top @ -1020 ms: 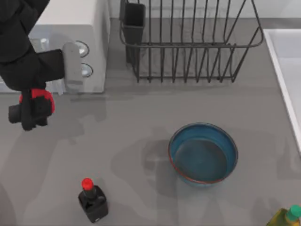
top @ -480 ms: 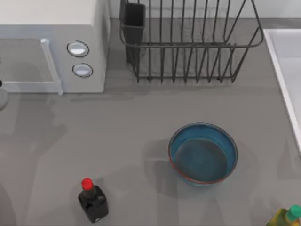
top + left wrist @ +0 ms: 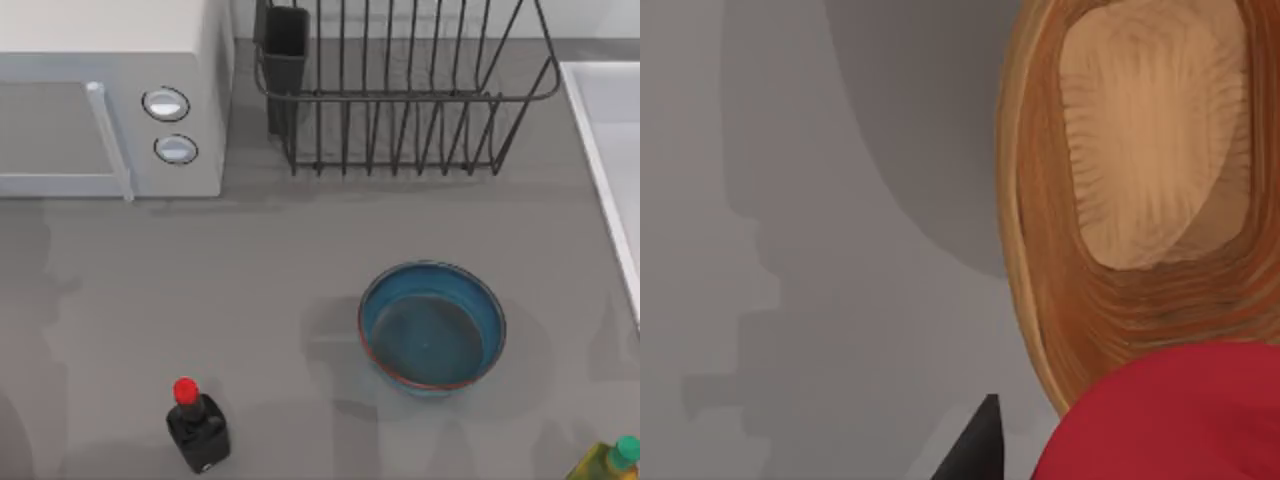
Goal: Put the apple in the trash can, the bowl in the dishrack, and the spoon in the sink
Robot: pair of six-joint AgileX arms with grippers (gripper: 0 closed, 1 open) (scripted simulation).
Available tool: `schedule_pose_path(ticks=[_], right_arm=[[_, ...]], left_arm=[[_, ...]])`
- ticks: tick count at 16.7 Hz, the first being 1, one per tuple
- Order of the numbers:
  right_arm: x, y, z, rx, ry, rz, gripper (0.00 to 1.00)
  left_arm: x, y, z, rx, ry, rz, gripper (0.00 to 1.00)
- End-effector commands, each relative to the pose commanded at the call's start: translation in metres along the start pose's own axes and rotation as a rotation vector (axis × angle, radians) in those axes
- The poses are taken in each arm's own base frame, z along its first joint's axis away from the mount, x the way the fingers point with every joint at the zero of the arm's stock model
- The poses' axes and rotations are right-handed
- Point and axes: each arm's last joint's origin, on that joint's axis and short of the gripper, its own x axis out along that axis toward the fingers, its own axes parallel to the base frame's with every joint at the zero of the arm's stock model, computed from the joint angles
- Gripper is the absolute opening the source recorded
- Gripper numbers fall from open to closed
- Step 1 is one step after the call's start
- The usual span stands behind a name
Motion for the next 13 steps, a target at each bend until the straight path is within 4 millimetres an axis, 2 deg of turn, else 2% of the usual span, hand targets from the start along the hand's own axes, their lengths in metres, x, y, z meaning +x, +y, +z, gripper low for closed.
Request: schedule_pose_path(ticks=[7,13], right_arm=[[0.0,0.0,0.0,0.0,0.0,0.0,1.0],[0.0,0.0,0.0,0.0,0.0,0.0,1.0]], left_arm=[[0.01,-0.026,0.008,0.312,0.02,-0.07,0.0],[0.013,-0.031,0.008,0.367,0.024,-0.087,0.0]])
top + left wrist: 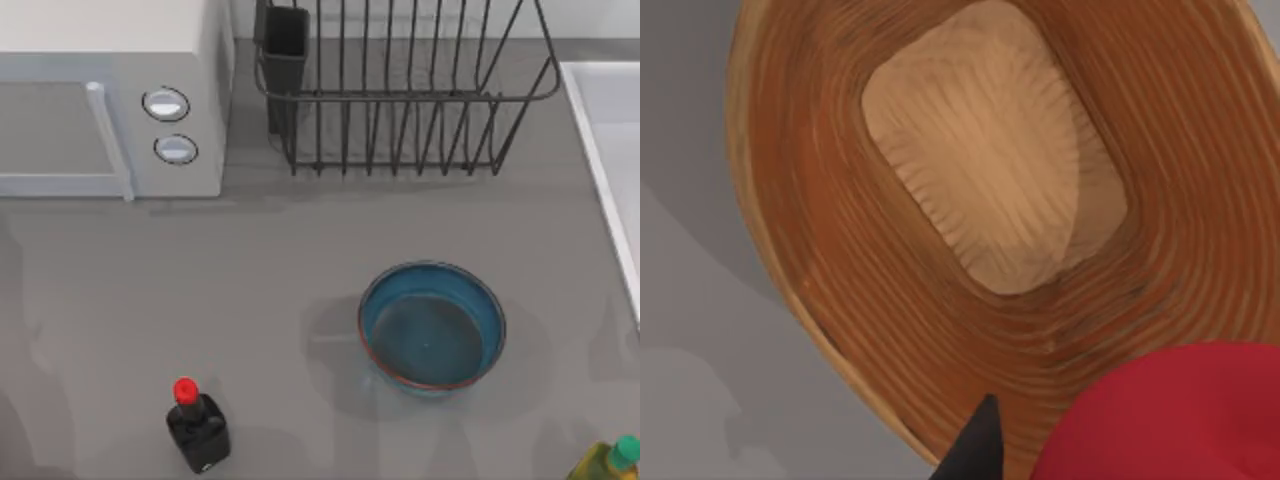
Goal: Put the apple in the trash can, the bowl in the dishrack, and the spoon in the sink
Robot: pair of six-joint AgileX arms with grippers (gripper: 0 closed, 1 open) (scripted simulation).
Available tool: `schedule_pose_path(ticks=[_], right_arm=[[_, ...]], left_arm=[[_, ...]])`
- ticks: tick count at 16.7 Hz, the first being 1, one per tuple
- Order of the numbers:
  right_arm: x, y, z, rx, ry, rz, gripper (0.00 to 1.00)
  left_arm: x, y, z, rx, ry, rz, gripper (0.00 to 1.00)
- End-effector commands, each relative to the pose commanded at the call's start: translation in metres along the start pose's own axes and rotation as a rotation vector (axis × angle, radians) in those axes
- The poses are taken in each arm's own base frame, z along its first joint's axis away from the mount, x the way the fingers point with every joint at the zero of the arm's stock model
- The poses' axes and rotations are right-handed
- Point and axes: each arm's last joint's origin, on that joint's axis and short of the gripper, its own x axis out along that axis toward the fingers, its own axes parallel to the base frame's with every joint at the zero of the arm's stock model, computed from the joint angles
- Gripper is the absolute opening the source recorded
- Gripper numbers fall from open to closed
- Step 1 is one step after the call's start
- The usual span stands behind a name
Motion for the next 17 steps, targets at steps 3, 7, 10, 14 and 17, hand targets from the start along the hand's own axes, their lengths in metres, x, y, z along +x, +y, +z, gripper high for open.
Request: schedule_pose_path(ticks=[3,7,10,14,17], right_arm=[[0.0,0.0,0.0,0.0,0.0,0.0,1.0],[0.0,0.0,0.0,0.0,0.0,0.0,1.0],[0.0,0.0,0.0,0.0,0.0,0.0,1.0],[0.0,0.0,0.0,0.0,0.0,0.0,1.0],[0.0,0.0,0.0,0.0,0.0,0.0,1.0]], left_arm=[[0.0,0.001,-0.001,0.005,-0.001,0.003,0.0],[0.019,0.001,-0.003,0.007,-0.005,0.005,0.0],[0.049,0.001,-0.004,-0.003,0.01,-0.003,0.0],[0.07,0.003,-0.002,0.0,0.0,0.0,0.0],[0.07,0.003,-0.002,0.0,0.0,0.0,0.0]])
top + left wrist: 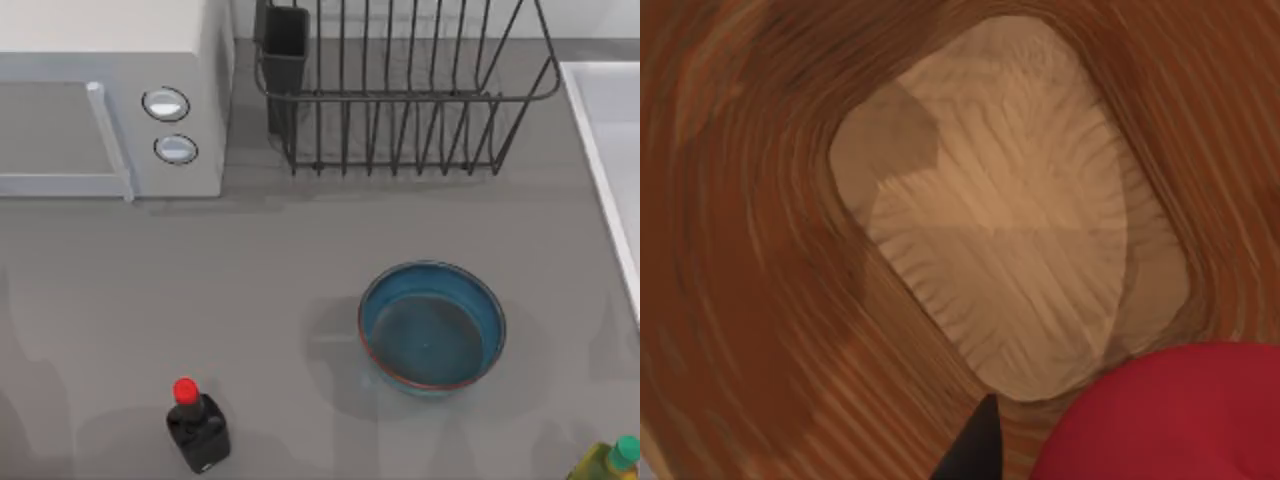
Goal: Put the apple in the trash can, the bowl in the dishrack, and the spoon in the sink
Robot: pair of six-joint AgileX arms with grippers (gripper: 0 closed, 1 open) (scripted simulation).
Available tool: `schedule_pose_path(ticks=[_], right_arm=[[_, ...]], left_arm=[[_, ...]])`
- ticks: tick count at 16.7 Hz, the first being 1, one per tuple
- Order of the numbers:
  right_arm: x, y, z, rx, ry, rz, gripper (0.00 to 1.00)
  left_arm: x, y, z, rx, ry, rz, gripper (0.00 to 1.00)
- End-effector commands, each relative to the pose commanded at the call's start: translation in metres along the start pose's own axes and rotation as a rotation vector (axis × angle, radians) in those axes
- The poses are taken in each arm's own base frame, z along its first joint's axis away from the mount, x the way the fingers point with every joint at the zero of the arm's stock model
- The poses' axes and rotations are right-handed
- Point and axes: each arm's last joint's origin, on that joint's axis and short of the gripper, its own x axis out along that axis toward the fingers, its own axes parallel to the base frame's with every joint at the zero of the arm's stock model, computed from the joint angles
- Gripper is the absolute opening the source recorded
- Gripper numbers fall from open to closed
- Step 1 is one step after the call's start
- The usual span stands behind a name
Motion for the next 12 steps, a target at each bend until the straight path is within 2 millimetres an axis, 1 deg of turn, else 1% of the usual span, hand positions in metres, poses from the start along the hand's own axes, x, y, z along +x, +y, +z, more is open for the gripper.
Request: schedule_pose_path(ticks=[12], right_arm=[[0.0,0.0,0.0,0.0,0.0,0.0,1.0]], left_arm=[[0.0,0.0,0.0,0.0,0.0,0.0,0.9]])
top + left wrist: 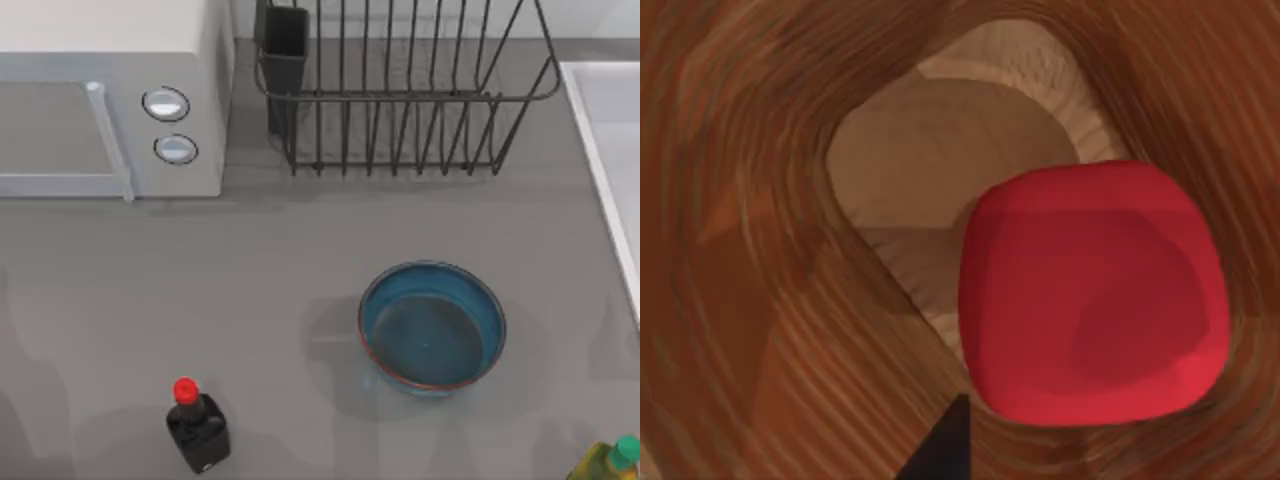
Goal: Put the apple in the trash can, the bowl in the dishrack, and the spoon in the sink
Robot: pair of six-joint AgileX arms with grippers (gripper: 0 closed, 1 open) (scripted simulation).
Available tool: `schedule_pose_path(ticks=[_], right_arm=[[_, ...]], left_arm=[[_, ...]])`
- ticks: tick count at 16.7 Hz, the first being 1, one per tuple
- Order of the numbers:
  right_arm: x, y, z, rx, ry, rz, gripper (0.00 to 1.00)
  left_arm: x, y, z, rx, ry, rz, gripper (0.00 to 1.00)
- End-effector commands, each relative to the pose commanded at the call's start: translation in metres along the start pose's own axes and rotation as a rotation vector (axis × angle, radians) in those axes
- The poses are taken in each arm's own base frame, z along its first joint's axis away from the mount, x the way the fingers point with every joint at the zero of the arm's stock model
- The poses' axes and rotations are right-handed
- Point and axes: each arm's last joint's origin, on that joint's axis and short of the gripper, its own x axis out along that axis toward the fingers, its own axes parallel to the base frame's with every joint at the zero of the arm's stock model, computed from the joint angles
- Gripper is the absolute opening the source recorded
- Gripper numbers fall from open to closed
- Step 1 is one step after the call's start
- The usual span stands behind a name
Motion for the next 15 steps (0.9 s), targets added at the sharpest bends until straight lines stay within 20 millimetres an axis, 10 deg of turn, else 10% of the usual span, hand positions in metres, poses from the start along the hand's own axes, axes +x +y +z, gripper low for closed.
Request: schedule_pose_path(ticks=[15], right_arm=[[0.0,0.0,0.0,0.0,0.0,0.0,1.0]], left_arm=[[0.004,0.0016,0.0054,-0.1,0.026,-0.011,1.0]])
